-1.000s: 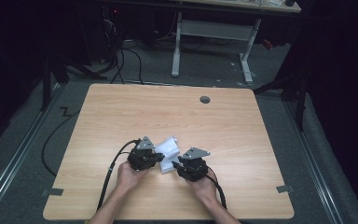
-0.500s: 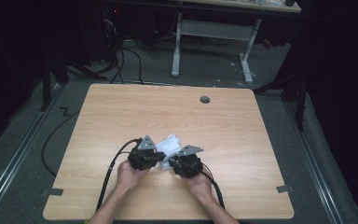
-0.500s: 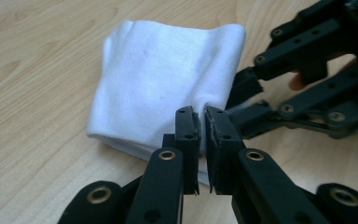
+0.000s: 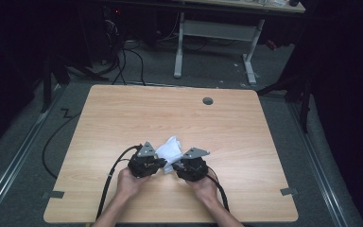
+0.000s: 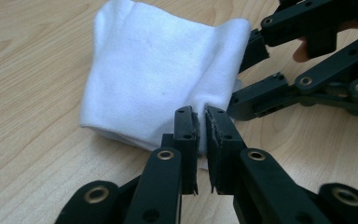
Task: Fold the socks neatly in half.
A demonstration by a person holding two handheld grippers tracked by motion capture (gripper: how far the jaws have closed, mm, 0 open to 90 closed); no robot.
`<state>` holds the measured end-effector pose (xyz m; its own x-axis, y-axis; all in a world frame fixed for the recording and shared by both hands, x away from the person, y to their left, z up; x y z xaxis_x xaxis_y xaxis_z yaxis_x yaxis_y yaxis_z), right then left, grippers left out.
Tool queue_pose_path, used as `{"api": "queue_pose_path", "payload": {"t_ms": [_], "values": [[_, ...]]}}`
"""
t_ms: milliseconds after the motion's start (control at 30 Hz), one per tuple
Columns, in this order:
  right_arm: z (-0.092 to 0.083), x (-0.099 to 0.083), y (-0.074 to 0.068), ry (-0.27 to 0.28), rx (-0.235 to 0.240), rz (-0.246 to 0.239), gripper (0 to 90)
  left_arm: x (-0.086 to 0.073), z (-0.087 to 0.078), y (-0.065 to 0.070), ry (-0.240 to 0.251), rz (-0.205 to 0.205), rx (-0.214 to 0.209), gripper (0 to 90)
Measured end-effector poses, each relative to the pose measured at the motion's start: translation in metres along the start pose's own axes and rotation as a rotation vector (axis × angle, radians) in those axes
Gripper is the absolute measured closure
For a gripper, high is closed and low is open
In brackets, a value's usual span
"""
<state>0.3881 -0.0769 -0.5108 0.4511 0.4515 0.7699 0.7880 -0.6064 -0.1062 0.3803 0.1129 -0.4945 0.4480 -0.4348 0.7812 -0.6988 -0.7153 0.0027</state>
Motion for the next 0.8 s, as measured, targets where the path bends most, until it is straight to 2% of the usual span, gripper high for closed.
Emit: {"api": "queue_pose_path", "payload": {"t_ms": [267,500,700,800], "values": [[-0.017,-0.001,0.0,0.024,0.002,-0.017,55.6,-0.005,-0.001,0.001,0.012,-0.018,0.002,80.9],[-0.036,0.003,0.0,0.073,0.001,-0.04,60.2,-0.004,-0.005,0.002,0.027,-0.015,0.003,76.7],[-0.049,0.014,0.003,0.12,0.005,-0.057,65.7,-0.001,-0.012,0.002,0.068,-0.041,-0.01,73.6],[-0.05,0.022,0.004,0.133,0.005,-0.057,67.8,0.001,-0.015,-0.001,0.094,-0.068,-0.012,72.1]]}}
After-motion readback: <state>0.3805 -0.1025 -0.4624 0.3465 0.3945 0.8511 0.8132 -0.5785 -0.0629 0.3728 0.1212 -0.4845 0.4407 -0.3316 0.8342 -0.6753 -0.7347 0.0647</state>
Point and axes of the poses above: each handheld gripper's, and its own axes: z roughly forward along the jaws, x roughly out of its top, y roughly to its right, the point moved 2 cm from there along z, roughly forward along the jaws, and after that the axes turned 7 degrees about x, right-handed, at the moved point
